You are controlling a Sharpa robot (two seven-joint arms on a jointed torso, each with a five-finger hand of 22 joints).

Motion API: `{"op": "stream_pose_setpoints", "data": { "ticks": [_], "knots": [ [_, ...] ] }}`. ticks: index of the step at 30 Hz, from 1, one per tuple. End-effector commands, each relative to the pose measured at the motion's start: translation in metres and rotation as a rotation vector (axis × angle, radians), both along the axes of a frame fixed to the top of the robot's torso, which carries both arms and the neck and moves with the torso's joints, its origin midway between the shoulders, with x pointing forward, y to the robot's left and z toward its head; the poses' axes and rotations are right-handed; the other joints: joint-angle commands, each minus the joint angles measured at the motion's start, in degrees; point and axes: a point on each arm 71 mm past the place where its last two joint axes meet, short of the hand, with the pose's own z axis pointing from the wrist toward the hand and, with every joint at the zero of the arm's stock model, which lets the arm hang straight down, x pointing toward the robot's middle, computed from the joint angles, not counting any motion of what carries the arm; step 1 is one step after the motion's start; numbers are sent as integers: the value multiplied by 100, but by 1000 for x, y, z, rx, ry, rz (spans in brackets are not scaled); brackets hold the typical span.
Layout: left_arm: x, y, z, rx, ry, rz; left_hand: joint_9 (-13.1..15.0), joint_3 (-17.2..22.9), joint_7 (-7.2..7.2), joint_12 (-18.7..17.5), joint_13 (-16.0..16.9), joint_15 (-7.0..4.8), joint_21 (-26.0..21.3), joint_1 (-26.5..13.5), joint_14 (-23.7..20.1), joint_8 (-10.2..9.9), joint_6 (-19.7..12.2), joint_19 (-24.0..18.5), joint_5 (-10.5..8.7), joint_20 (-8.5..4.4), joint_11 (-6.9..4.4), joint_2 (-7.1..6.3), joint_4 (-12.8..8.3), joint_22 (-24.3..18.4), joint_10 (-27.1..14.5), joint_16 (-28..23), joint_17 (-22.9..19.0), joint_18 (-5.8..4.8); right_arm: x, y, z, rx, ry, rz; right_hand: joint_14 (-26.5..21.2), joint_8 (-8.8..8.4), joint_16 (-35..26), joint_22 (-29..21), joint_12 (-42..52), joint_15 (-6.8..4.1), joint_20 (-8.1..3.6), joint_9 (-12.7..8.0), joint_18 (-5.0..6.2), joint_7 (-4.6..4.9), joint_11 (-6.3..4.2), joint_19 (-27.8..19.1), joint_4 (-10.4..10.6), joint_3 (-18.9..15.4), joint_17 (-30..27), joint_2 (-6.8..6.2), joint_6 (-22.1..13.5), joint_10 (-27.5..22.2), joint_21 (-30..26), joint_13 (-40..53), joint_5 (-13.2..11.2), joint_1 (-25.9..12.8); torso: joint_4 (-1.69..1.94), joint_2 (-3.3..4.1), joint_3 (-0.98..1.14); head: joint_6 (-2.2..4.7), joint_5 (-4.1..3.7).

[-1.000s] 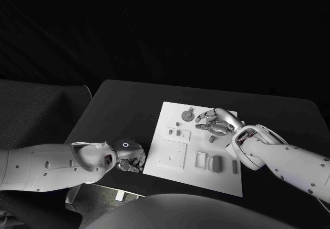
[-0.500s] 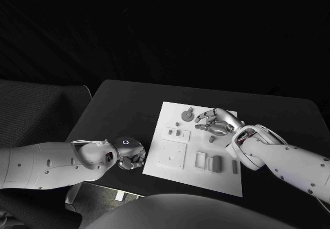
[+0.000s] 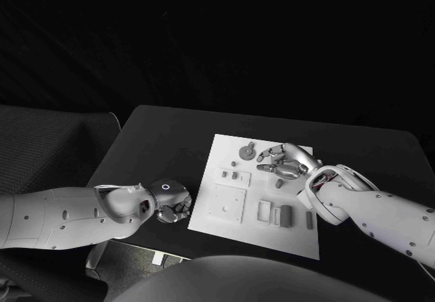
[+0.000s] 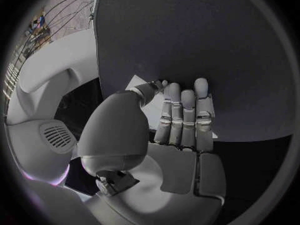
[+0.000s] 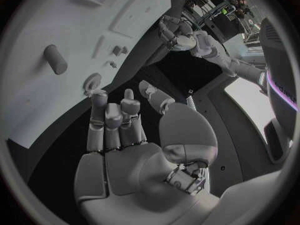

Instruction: Assemble the parts on the task board

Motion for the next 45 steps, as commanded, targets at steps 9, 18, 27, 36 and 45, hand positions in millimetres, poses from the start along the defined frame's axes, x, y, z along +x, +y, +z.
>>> {"op": "stream_pose_setpoints", "data": {
  "ticks": [9,18,27,36,45],
  "knots": [
    [-2,4,-7,49,21,37,-665,951,72,58,-61,-3,69,-52,-13,-16,-140,12,170,-23,21,-443,-1128,127,-69,77,-78,119,-2,1,-1,-7,3,21,41,5,4,10,38,12,9,-7,58,131,53,31,26,-15,5,-16,-79,3,-29,10,30,-73,2,-1,4,0,-14],
    [0,4,-8,56,18,43,-717,707,112,76,-149,15,93,79,-52,-28,-235,-11,1036,-6,62,-444,-1727,119,-106,133,-173,116,-2,1,-1,-7,2,21,42,5,5,10,40,12,8,-9,58,131,53,33,31,-15,5,-14,-80,5,-29,10,31,-80,3,-1,-1,0,-23],
    [0,2,-10,65,34,33,-736,736,76,81,-170,28,103,-38,-104,-17,-211,-22,1162,6,107,-210,-1763,123,-241,203,-176,115,-2,1,-1,-7,3,21,43,7,6,10,42,12,6,-10,58,131,53,35,34,-15,5,-15,-79,6,-29,10,31,-85,0,0,1,0,-20],
    [-1,2,-12,78,58,20,-739,693,45,131,-163,23,123,-94,-118,9,-177,-13,1054,1,96,-295,-1750,126,-264,245,-179,124,-2,1,-1,-7,3,20,45,9,8,10,45,11,4,-12,58,130,52,37,36,-14,5,-15,-78,7,-28,11,32,-89,-4,1,3,0,-26],
    [-4,1,-11,36,82,-7,-755,141,43,231,-162,8,162,-217,-120,17,-210,-10,827,-8,78,-426,-1790,119,-283,302,-222,133,-2,1,-1,-6,2,22,46,11,9,10,46,11,3,-13,58,130,52,38,38,-13,5,-12,-77,8,-28,11,32,-92,4,-2,0,0,-24]
  ]
}}
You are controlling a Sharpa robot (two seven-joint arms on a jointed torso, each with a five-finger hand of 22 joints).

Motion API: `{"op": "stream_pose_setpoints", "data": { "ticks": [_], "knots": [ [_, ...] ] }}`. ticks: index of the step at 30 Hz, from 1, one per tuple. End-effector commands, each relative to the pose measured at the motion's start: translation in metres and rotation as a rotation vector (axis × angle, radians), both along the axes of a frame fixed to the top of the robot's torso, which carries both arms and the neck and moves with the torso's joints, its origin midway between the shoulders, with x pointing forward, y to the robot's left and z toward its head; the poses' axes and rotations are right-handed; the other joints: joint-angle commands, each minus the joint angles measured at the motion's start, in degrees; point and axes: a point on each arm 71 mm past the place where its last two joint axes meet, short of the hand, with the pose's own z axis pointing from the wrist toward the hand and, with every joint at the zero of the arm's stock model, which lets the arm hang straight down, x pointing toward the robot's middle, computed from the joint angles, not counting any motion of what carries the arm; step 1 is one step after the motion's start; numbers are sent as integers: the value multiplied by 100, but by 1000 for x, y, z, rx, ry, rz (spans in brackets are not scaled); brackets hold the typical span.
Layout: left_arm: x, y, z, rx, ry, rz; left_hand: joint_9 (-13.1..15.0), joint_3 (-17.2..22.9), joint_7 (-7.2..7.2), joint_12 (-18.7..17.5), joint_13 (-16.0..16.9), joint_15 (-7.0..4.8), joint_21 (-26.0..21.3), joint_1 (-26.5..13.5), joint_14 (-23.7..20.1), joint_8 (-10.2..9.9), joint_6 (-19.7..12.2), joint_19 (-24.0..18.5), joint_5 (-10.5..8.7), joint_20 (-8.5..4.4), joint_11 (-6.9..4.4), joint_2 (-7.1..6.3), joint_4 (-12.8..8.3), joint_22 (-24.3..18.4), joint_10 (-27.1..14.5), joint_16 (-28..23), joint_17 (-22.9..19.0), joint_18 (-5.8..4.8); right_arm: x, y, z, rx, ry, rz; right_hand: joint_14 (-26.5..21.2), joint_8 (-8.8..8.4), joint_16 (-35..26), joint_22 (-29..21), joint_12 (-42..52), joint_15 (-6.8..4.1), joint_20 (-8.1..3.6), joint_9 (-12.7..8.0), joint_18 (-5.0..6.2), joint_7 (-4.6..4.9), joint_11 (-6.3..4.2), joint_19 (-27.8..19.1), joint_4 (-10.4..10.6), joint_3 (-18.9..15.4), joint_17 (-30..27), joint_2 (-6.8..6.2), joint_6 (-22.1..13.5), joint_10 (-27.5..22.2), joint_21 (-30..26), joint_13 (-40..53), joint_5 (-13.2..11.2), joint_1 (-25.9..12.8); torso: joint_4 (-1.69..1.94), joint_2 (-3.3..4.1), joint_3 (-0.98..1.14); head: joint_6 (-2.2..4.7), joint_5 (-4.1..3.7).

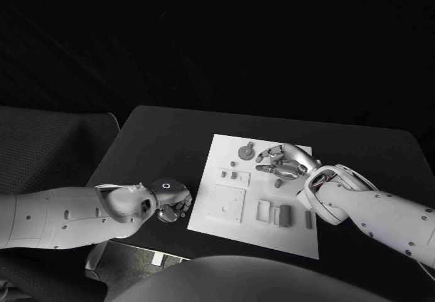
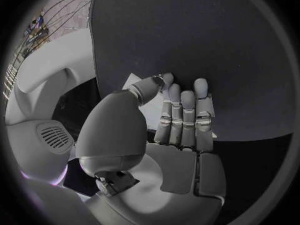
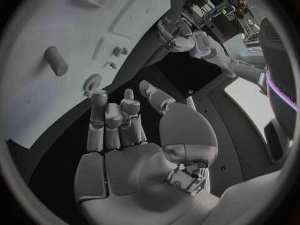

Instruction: Assemble the parts on the task board

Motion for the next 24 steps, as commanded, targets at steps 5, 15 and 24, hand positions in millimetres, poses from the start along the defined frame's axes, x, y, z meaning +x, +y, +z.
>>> {"op": "stream_pose_setpoints", "data": {
  "ticks": [5,15,24],
  "knots": [
    [-8,3,-10,12,91,-30,-1177,-295,-66,89,-14,-12,15,11,-15,53,52,8,-894,-28,-11,-68,4,112,-34,54,-53,46,-1,2,0,-5,0,18,56,11,9,10,25,1,1,-8,81,129,51,40,22,4,6,13,-76,8,-28,8,33,-70,2,1,-6,0,2],
    [-8,3,-10,14,88,-26,-1214,-646,-49,128,-20,-15,-13,-49,-10,14,-26,16,-972,-31,-1,-192,-148,102,-93,67,-86,43,-1,2,0,-4,1,19,57,12,10,10,26,1,-1,-10,81,129,51,42,23,6,6,16,-76,8,-28,7,34,-71,4,0,-3,0,2],
    [-8,1,-10,11,84,-37,-1234,-844,-38,156,-24,-19,-43,-100,1,-4,-61,34,-1014,-34,1,-257,-225,90,-117,67,-111,44,-1,2,0,-6,-1,19,58,13,10,10,27,0,-2,-11,81,129,51,42,22,9,5,18,-76,8,-28,7,36,-71,2,1,1,0,-7]
  ]
}}
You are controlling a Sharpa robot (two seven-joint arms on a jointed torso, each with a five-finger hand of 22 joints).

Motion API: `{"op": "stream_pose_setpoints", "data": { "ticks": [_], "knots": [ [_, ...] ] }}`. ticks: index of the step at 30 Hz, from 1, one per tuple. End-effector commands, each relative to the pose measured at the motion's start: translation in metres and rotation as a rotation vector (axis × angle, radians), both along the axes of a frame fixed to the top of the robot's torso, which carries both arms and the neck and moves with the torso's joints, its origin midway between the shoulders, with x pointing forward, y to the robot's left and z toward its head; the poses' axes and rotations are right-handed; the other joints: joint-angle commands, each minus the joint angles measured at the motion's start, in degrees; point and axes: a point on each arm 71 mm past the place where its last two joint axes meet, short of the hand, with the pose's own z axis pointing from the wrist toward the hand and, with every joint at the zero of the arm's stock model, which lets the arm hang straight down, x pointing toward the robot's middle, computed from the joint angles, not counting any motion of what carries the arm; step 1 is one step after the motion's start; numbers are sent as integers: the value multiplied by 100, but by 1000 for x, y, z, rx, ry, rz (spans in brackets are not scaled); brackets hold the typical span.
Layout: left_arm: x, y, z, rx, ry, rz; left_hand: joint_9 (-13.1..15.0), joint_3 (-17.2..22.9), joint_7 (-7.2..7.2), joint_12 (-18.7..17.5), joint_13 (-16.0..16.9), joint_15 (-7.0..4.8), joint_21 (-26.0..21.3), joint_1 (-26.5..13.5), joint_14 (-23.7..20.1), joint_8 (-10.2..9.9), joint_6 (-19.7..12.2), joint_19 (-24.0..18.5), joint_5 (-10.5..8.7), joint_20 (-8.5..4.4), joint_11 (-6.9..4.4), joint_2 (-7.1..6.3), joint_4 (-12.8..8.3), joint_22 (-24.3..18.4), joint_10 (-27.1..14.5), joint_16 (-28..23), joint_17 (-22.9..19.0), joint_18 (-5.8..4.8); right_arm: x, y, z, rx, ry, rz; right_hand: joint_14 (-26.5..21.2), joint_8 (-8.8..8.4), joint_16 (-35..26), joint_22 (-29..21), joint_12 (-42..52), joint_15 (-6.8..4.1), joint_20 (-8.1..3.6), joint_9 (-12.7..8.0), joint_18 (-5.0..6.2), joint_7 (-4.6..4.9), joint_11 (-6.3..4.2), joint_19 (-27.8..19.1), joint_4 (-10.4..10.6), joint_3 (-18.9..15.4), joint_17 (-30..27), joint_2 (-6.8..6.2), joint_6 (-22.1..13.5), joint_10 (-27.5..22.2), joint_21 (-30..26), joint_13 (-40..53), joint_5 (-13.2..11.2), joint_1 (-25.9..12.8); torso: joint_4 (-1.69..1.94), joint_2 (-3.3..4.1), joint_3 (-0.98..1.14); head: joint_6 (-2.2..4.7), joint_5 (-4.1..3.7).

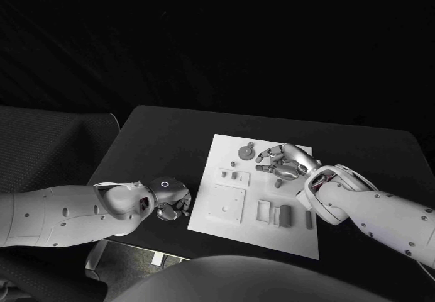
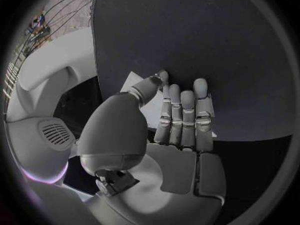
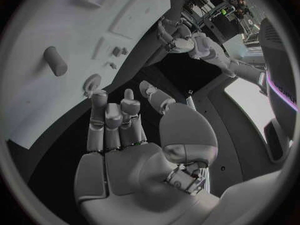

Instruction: Assemble the parts on the task board

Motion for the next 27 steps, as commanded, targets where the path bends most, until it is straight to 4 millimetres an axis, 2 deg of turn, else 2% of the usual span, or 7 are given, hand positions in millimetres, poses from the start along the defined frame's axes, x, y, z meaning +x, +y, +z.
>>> {"op": "stream_pose_setpoints", "data": {
  "ticks": [1,11,22,27],
  "knots": [
    [-10,-4,-13,29,77,-31,-9,-81,-21,36,-7,-19,-31,-7,3,-31,-37,24,-38,-22,1,-49,-36,86,-37,22,-8,43,-1,1,0,-5,0,18,45,14,10,10,27,13,-3,-6,88,129,51,43,22,9,5,-4,-76,8,-28,9,36,-48,-1,1,5,0,-7],
    [-9,-10,-13,28,63,-48,-25,-296,-7,79,-6,-25,-64,-140,24,-42,-64,55,-61,-27,-5,-43,-59,77,-44,29,-29,42,-2,1,-1,-6,0,20,46,15,11,10,28,13,-5,-7,88,128,50,44,20,12,5,-2,-76,9,-27,8,38,-47,-6,2,5,0,-24],
    [-5,-18,-16,26,43,-69,-11,-375,-68,119,-23,-53,-77,-127,93,28,60,133,-60,-48,-46,160,-66,77,45,61,-39,50,-2,1,-1,-7,-1,21,47,17,11,10,30,12,-7,-9,88,127,49,45,15,15,5,1,-75,9,-27,8,40,-43,0,1,2,0,-47],
    [-5,-18,-16,31,43,-71,-2,-416,-109,114,-66,-84,-75,-180,172,81,176,208,-60,-74,-94,324,1,86,173,82,-51,52,-2,1,-1,-8,-1,21,47,18,11,10,30,12,-8,-9,88,127,49,46,13,17,5,3,-75,9,-27,8,42,-41,-3,2,2,0,-46]
  ]
}}
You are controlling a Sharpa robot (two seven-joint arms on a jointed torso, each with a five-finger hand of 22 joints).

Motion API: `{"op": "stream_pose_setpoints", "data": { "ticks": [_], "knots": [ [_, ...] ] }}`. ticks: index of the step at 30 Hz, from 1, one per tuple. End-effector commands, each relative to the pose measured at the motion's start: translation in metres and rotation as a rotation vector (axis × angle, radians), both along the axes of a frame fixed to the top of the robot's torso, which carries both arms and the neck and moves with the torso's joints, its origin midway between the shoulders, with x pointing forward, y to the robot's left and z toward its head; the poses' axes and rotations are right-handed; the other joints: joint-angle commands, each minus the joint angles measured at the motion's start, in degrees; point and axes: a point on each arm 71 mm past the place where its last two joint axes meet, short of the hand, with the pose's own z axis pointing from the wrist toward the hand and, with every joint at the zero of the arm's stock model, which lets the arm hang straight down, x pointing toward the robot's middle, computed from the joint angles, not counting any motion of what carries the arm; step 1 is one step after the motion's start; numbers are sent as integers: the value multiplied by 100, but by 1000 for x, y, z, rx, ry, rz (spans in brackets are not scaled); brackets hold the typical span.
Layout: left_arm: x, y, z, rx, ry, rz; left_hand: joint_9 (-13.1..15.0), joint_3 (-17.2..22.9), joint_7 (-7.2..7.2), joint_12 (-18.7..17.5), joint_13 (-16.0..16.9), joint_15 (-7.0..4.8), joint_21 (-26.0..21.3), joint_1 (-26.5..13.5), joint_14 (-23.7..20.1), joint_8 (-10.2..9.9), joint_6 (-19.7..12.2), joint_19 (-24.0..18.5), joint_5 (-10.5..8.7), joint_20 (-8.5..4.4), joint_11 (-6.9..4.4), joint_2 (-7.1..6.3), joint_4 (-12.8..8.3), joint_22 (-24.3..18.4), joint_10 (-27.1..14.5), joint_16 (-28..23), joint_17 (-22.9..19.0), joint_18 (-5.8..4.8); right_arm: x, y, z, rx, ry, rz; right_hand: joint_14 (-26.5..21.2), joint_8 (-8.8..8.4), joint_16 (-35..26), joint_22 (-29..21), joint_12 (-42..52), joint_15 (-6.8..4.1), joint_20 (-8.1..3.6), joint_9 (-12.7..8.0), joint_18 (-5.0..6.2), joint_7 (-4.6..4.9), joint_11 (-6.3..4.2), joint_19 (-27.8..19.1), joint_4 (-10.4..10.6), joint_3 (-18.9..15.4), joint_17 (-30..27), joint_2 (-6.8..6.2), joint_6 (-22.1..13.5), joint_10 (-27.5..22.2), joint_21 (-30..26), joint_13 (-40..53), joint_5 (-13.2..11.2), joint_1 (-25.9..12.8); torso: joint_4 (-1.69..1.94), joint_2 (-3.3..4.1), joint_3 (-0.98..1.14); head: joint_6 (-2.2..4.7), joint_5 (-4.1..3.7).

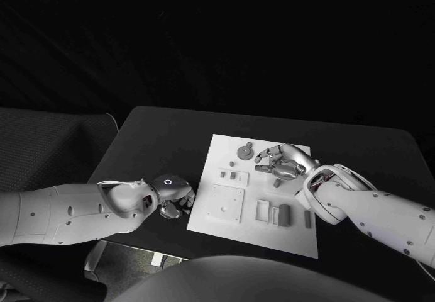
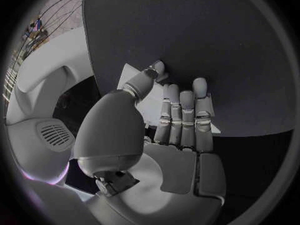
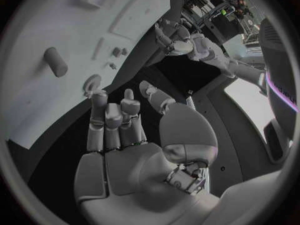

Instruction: Assemble the parts on the task board

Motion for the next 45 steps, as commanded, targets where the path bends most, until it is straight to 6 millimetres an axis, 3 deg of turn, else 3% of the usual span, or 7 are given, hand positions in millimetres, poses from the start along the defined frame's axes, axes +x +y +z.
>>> {"op": "stream_pose_setpoints", "data": {
  "ticks": [1,5,17,27,37,45],
  "knots": [
    [-14,-9,-18,42,82,-47,8,-149,-9,22,-24,-8,-19,-18,60,39,65,66,-23,-9,-9,160,201,91,76,25,-8,110,-1,1,0,-6,0,19,57,19,11,10,30,2,4,-10,65,127,49,33,13,17,5,3,-75,9,-27,8,20,-41,-1,1,-1,0,-1],
    [-14,-9,-18,43,86,-49,9,-160,-23,4,-51,-22,-19,-49,96,57,112,93,-24,-21,-25,245,252,96,128,30,-15,106,-1,1,0,-6,0,20,58,19,11,10,31,1,3,-10,65,127,49,33,12,18,5,4,-74,9,-27,8,21,-41,0,1,-1,0,-1],
    [-15,-11,-18,46,85,-54,13,-201,-63,-12,-95,-61,-6,-128,182,100,221,174,-40,-61,-65,265,403,110,252,55,-16,108,-2,1,0,-5,1,21,58,22,12,10,32,1,2,-11,65,126,49,34,8,19,5,5,-73,9,-27,8,25,-41,1,1,-2,0,-4],
    [-14,-11,-20,83,81,-58,3,-222,-80,-40,-137,-104,28,-202,255,109,276,243,-42,-98,-99,391,566,120,351,80,-8,104,-2,1,-1,-5,1,22,59,25,12,11,33,1,2,-12,65,126,48,34,7,17,4,3,-71,9,-27,8,26,-46,-2,1,0,0,-9],
    [-14,-10,-22,121,84,-58,-11,-227,-72,-28,-155,-149,88,-190,346,103,296,326,-42,-141,-137,561,675,134,464,132,17,107,-2,1,0,-5,-2,23,59,27,12,11,34,1,2,-13,65,126,48,35,8,15,4,1,-69,9,-27,7,27,-52,2,0,-2,0,-6],
    [-15,-12,-22,131,88,-69,-16,-238,-106,-1,-170,-206,198,-31,465,114,352,424,-40,-191,-191,826,588,142,620,196,55,103,-2,1,0,-4,-3,23,60,33,12,11,34,0,2,-13,65,124,47,35,11,13,4,0,-62,8,-27,7,31,-58,2,0,-6,0,-13]
  ]
}}
